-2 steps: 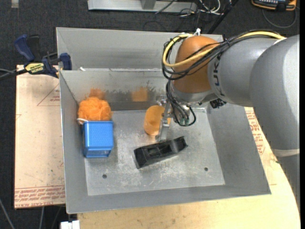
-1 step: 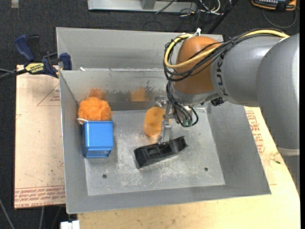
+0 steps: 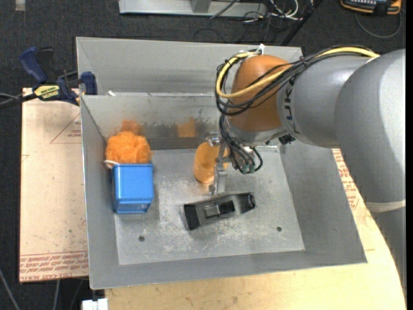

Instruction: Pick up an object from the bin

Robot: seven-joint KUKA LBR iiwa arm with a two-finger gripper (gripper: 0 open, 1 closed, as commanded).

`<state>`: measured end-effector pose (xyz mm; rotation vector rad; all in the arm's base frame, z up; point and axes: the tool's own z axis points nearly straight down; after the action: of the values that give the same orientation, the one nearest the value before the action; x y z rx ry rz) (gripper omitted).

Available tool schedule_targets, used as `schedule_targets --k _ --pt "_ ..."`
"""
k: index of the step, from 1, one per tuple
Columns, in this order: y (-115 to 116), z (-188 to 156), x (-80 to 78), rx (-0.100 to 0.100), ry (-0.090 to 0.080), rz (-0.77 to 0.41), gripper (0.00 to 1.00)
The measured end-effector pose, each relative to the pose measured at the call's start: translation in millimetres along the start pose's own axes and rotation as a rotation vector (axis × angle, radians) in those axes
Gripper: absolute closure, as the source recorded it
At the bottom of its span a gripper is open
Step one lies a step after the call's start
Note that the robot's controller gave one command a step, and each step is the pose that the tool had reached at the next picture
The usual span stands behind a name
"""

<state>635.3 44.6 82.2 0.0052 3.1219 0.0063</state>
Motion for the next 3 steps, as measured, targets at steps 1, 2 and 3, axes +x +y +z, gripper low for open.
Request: schedule_targets --k 1,2,3 --pt "-6.1 -13.7 0.0 0.0 0.013 -0.005 1.0" --pt "-6.1 -13.7 0.0 0.0 0.013 -0.005 1.0" --pt "-6.2 -18.3 1.5 0.0 0.019 -0.005 1.0"
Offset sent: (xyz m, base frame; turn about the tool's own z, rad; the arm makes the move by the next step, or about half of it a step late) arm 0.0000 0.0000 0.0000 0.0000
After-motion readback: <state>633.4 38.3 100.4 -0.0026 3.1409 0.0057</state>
